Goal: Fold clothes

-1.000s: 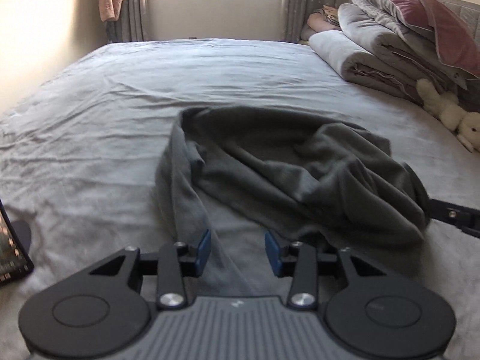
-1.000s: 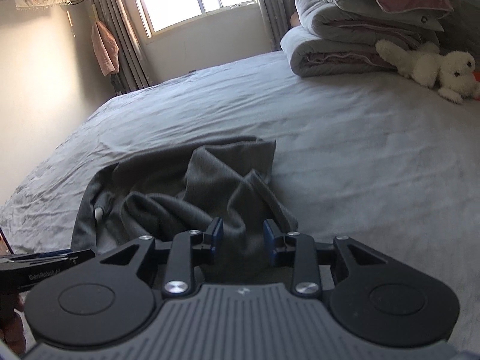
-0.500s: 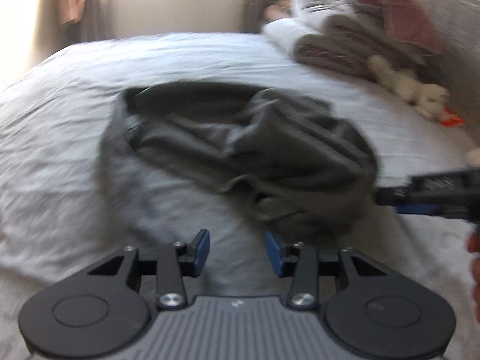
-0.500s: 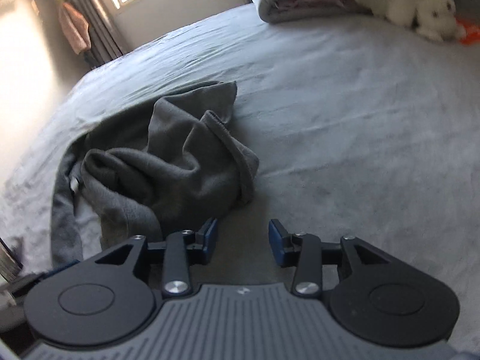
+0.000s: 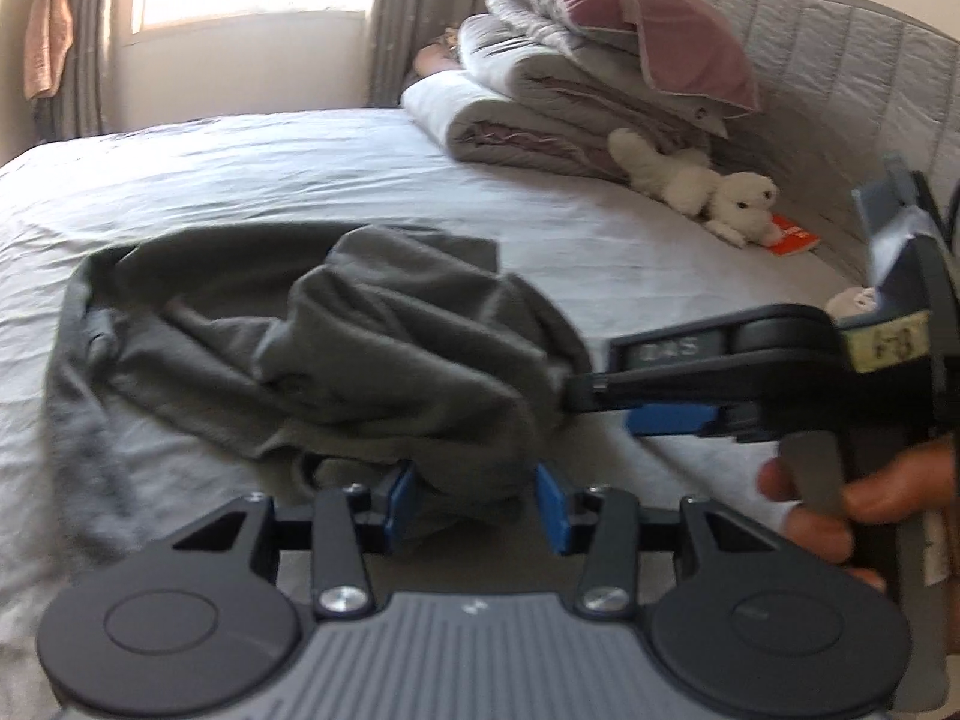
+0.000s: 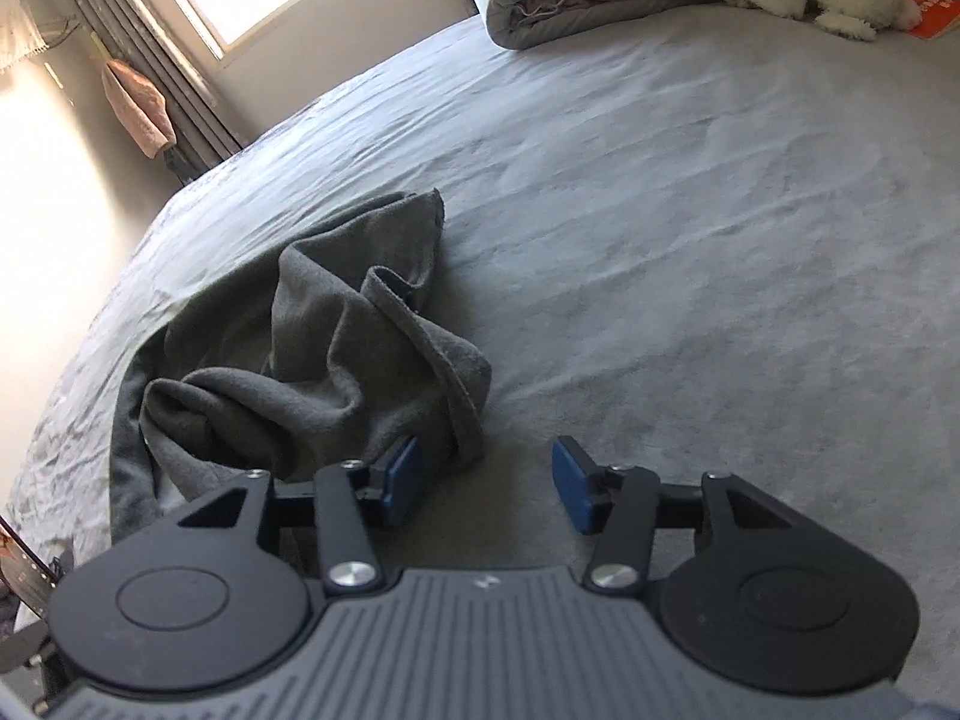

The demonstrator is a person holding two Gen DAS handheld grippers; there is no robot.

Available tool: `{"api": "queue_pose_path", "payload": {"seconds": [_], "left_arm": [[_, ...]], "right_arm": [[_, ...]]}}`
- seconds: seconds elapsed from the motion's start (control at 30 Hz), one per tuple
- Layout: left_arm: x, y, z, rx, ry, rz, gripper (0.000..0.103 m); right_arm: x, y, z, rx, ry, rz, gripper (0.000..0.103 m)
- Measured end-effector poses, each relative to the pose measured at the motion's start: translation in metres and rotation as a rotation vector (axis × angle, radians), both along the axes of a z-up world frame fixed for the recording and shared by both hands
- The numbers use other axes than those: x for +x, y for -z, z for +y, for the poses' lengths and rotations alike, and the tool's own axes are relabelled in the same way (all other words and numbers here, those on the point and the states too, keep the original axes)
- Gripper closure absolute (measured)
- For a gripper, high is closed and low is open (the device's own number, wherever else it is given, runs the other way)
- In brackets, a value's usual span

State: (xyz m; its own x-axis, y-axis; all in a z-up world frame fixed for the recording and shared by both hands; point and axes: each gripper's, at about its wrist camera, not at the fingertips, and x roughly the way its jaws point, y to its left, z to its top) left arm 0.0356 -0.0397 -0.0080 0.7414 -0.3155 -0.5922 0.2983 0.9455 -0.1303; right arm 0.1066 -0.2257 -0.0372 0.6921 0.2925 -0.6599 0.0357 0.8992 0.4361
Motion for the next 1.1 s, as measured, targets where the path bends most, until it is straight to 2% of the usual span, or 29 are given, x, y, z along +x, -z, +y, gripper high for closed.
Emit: {"api": "queue_pose_path", "payload": {"seconds": [0.17,0.2,0.23,0.3,0.37,0.4,0.47,0.53,0.73,0.83,0.87,1.0,1.1], "left_arm": [[-0.003,0.000,-0.006,-0.019,0.026,-0.028,0.059],[-0.002,0.001,-0.006,-0.014,0.014,-0.031,0.061],[-0.002,0.002,-0.007,-0.008,-0.001,-0.034,0.065],[0.000,0.005,-0.008,0.005,-0.031,-0.039,0.090],[0.001,0.005,-0.002,-0.008,-0.067,-0.032,0.097],[0.000,0.003,0.002,-0.019,-0.091,-0.036,0.098],[-0.004,-0.005,0.011,-0.020,-0.133,-0.068,0.099],[-0.010,-0.015,0.024,-0.025,-0.177,-0.104,0.099],[-0.023,-0.040,0.075,-0.128,-0.306,-0.153,0.099],[-0.029,-0.046,0.089,-0.146,-0.329,-0.158,0.099],[-0.031,-0.047,0.092,-0.150,-0.333,-0.162,0.099],[-0.041,-0.054,0.103,-0.167,-0.342,-0.188,0.100],[-0.049,-0.055,0.108,-0.151,-0.355,-0.206,0.099]], "right_arm": [[0.000,-0.001,-0.002,0.008,0.009,-0.018,0.049],[0.001,-0.001,-0.003,0.010,0.018,-0.028,0.049],[0.001,0.000,-0.003,0.013,0.028,-0.039,0.049],[0.002,0.002,-0.003,0.026,0.037,-0.063,0.049],[0.003,0.004,-0.002,0.037,0.043,-0.072,0.071],[0.003,0.004,-0.002,0.043,0.046,-0.076,0.092],[0.004,0.006,-0.001,0.054,0.051,-0.084,0.093],[-0.001,-0.006,-0.007,0.046,0.076,-0.132,0.094],[-0.022,-0.045,-0.035,0.054,0.159,-0.277,0.095],[-0.034,-0.061,-0.050,0.092,0.174,-0.318,0.096],[-0.038,-0.066,-0.052,0.096,0.178,-0.332,0.100],[-0.050,-0.085,-0.060,0.079,0.191,-0.402,0.100],[-0.050,-0.087,-0.062,0.073,0.130,-0.384,0.099]]}}
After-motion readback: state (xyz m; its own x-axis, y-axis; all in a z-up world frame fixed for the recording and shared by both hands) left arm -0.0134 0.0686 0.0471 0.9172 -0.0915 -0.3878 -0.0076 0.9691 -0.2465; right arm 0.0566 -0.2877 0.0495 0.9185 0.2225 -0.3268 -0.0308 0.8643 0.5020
